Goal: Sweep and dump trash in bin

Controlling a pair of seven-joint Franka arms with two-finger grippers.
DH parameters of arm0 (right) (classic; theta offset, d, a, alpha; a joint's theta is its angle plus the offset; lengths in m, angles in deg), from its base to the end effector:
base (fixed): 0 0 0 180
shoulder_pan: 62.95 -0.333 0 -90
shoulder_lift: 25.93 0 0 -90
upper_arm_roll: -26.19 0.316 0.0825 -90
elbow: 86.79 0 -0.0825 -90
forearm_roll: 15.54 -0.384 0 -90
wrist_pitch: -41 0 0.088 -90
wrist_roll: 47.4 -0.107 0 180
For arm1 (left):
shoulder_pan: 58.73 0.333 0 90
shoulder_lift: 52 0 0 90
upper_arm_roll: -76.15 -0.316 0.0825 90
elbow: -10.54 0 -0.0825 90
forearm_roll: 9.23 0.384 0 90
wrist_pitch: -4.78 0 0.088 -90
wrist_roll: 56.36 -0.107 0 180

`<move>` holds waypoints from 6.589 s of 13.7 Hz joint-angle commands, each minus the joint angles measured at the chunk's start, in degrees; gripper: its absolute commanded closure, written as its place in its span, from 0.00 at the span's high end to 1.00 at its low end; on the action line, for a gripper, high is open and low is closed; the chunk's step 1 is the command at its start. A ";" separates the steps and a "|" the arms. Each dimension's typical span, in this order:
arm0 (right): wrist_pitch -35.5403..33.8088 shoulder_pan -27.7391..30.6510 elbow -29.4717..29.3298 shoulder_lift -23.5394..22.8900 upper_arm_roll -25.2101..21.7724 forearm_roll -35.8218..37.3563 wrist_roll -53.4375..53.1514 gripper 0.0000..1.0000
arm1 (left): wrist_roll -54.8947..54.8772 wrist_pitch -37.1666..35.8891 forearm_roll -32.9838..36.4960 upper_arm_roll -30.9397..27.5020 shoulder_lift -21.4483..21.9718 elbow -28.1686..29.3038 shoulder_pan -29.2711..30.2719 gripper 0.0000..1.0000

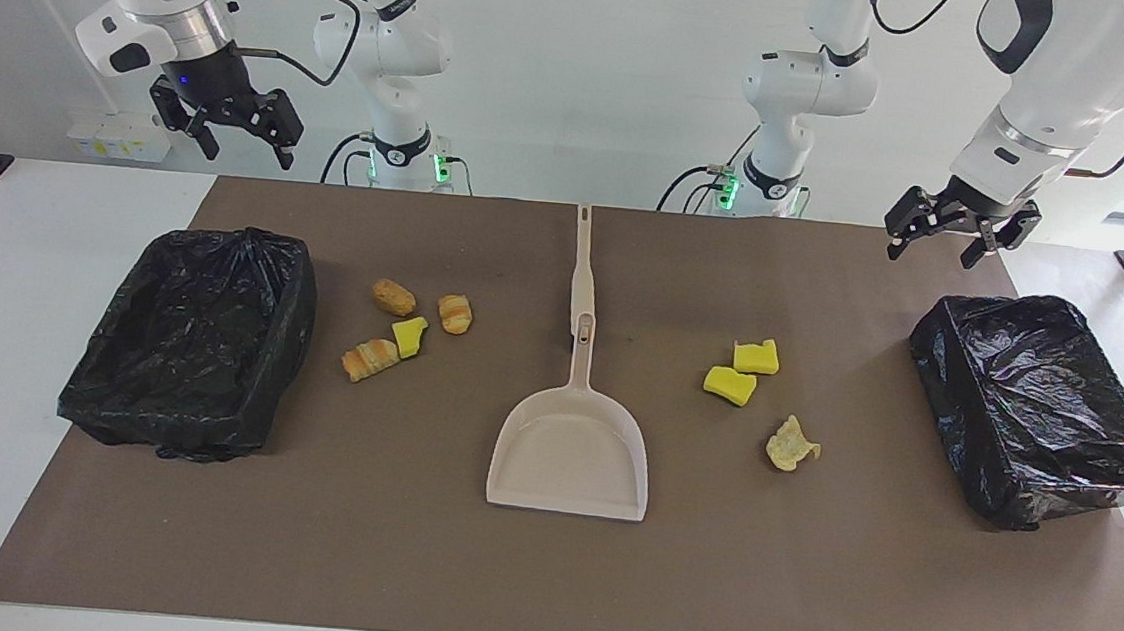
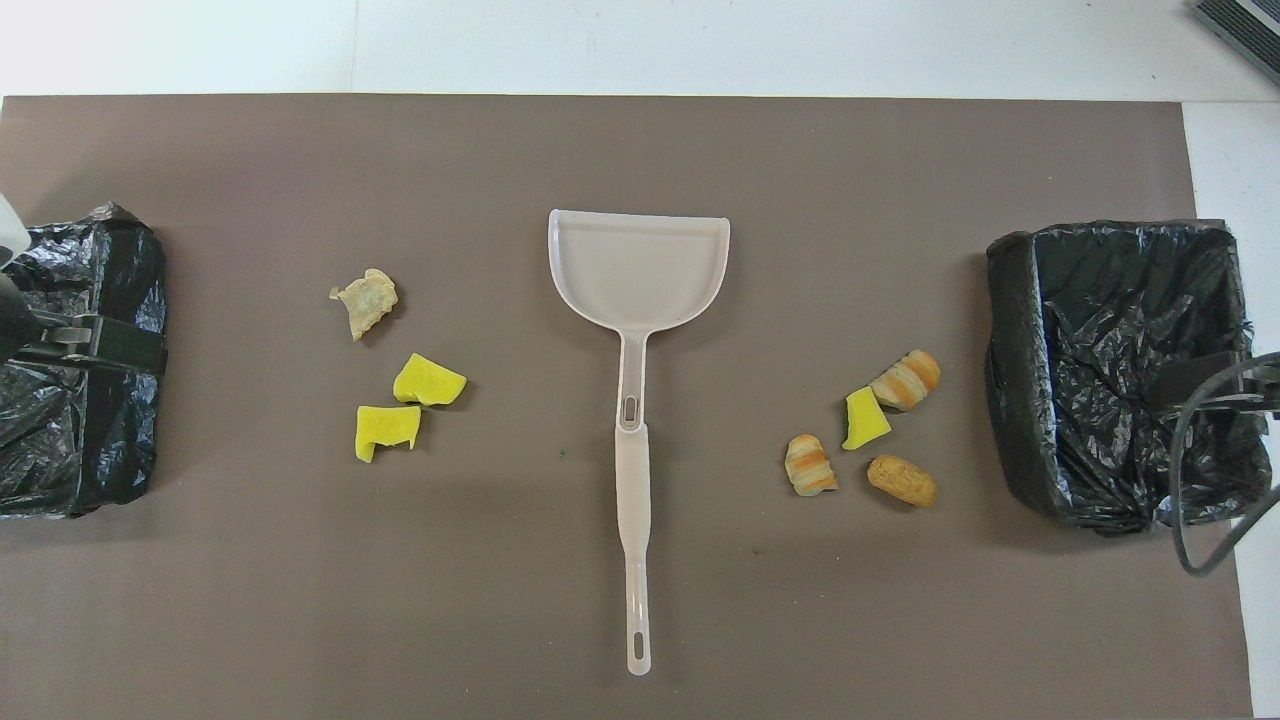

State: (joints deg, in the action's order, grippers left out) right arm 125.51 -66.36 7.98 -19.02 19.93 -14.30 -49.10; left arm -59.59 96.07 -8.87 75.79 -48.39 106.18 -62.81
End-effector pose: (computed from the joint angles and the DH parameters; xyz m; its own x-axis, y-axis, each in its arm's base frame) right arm 0.5054 -0.0313 0.6411 0.9951 -0.0797 -0.0589 -0.0793 -0.9968 0.0103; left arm 0.5347 -0.0340 0.6143 0.9925 -0.1212 -0.0132 -0.1212 -0.9926 -0.0051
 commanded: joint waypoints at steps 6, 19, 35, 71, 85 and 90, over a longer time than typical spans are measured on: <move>0.56 0.16 1.82 1.53 -0.25 0.88 1.35 1.00 | -0.64 0.48 -0.36 -0.26 0.78 0.51 0.04 1.00; 0.30 0.07 3.66 2.49 -0.16 0.88 1.26 1.00 | -0.12 2.57 -0.80 0.71 2.97 4.27 -5.75 1.00; 3.54 -0.81 4.89 2.24 0.37 0.35 1.09 1.00 | 24.55 40.69 -2.91 0.71 4.75 38.38 -37.99 1.00; 18.93 -27.70 -14.70 -36.78 6.78 -7.47 -35.82 1.00 | 50.69 46.71 -1.68 0.71 -1.68 40.24 -51.20 0.39; 25.26 -27.79 -11.46 -39.43 8.37 -7.91 -35.30 0.81 | 50.69 35.90 -1.68 0.27 3.84 41.98 -49.80 0.00; 26.40 -27.88 -11.10 -39.25 8.46 -9.49 -35.74 0.00 | 49.63 33.63 1.92 0.44 11.05 47.18 -45.15 0.00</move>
State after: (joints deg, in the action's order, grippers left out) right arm 150.45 -94.76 -4.10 -58.74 27.75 -22.42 -84.02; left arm -9.53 131.64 -8.86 76.04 -42.36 150.10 -110.43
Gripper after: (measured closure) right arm 0.612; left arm 0.740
